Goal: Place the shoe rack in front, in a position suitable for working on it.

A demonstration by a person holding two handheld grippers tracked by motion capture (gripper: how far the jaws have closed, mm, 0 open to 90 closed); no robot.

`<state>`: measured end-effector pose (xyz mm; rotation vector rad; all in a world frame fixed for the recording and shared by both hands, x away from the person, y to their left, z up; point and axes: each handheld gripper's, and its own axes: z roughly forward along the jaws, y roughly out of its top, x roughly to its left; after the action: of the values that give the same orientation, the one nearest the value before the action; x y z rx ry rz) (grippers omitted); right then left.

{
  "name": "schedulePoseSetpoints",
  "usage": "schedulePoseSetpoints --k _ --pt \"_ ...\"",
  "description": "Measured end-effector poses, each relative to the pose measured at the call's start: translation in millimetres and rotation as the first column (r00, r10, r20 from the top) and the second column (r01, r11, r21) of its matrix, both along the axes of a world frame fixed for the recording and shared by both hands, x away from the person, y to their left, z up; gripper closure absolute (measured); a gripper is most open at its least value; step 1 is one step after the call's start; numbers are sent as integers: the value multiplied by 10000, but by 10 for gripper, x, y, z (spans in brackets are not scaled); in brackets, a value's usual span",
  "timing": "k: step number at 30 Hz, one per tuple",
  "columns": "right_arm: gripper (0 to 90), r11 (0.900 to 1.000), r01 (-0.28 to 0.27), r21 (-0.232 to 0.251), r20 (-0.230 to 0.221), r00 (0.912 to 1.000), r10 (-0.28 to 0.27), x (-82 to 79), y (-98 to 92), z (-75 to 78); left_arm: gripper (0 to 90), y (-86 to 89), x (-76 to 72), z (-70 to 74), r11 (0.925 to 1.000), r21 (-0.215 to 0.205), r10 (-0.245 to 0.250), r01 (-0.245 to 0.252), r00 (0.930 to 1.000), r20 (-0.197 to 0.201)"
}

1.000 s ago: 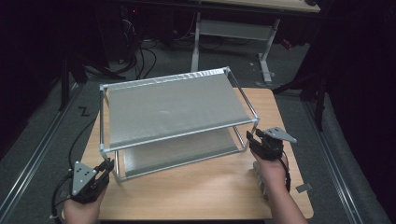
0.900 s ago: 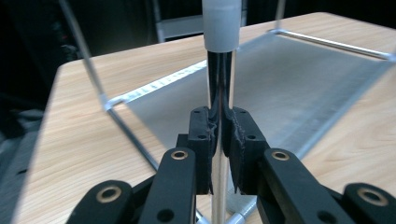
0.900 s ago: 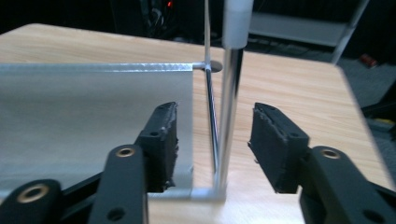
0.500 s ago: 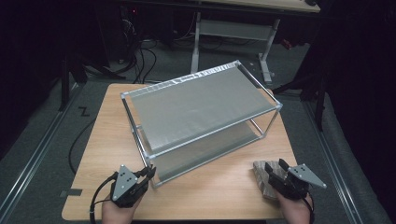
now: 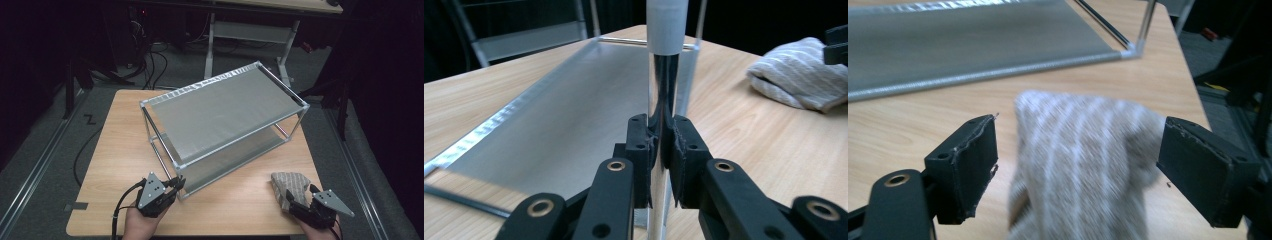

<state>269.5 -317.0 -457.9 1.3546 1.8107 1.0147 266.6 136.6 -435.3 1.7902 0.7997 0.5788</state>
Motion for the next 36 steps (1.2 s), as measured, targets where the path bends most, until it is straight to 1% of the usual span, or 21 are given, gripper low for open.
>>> schedulePoseSetpoints --k 1,3,7,9,11,12,13,14,16,18,20,21,24,25,26,27,30,32,33,34,36 --pt "165 9999 166 48 -192 9997 -165 -30 -54 -36 782 -16 3 -6 9999 15 -146 146 9999 55" --pt "159 9995 283 106 -395 9988 -278 -48 -90 -71 682 -43 0 -46 9996 71 -272 271 9995 158" --pt "158 9996 268 116 -804 9964 -257 -62 -113 -140 523 -31 -28 -133 9991 142 -392 389 9989 242" --pt "159 9999 159 65 -1395 9901 -148 -41 -111 -217 461 -8 -29 -203 9988 301 -398 393 9990 192" --pt "167 9998 199 66 -1995 9797 -181 -4 -98 -301 426 9 -7 -244 9990 319 -328 326 9994 54" --pt "208 9999 104 -116 -2319 9727 -128 33 -74 -357 418 17 9 -250 9990 348 -291 290 9996 27" --pt "208 9999 104 -116 -2319 9727 -128 33 -74 -357 418 26 22 -253 9991 341 -261 260 9997 23" --pt "292 9998 -5 -181 -2312 9729 -37 55 -53 -375 400 37 34 -262 9992 337 -233 232 9997 48" --pt "387 9998 -109 -185 -2274 9738 64 77 -44 -373 394 62 45 -296 9990 377 -249 252 9997 -75" --pt "423 9997 -158 -178 -2340 9722 112 81 -33 -372 392 77 54 -316 9992 313 -232 239 9995 -232" --pt "553 9986 -398 -351 -2323 9722 306 91 -19 -367 404 115 74 -338 9994 77 -326 331 9976 -604" --pt "652 9975 -641 -283 -2313 9713 558 110 -10 -355 415 147 72 -333 9992 -91 -391 386 9968 -699" --pt "687 9966 -775 -289 -2170 9737 694 129 9 -333 420 173 57 -313 9980 -280 -582 560 9949 -827" --pt "694 9954 -949 -123 -1857 9784 910 141 61 -266 420 177 39 -310 9979 -285 -596 575 9949 -810" --pt "694 9954 -949 -123 -1857 9784 910 141 61 -266 420 178 18 -311 9983 -212 -553 539 9959 -720" --pt "696 9923 -1229 -161 -1403 9829 1195 181 163 -169 422 173 -14 -317 9989 -121 -452 446 9971 -614" --pt "696 9875 -1562 -192 -1086 9822 1532 279 290 -75 430 165 -42 -324 9989 -15 -458 458 9974 -564" --pt "696 9814 -1917 -105 -886 9778 1901 422 438 5 432 156 -63 -333 9991 133 -395 402 9981 -472" --pt "696 9766 -2152 -43 -698 9743 2144 601 603 61 438 159 -79 -340 9991 140 -383 390 9984 -420" --pt "696 9766 -2152 -43 -698 9743 2144 601 603 61 440 159 -79 -340 9991 140 -383 390 9984 -420" --pt "696 9721 -2343 137 -826 9686 2346 854 774 59 440 168 -89 -340 9993 134 -346 352 9985 -417"
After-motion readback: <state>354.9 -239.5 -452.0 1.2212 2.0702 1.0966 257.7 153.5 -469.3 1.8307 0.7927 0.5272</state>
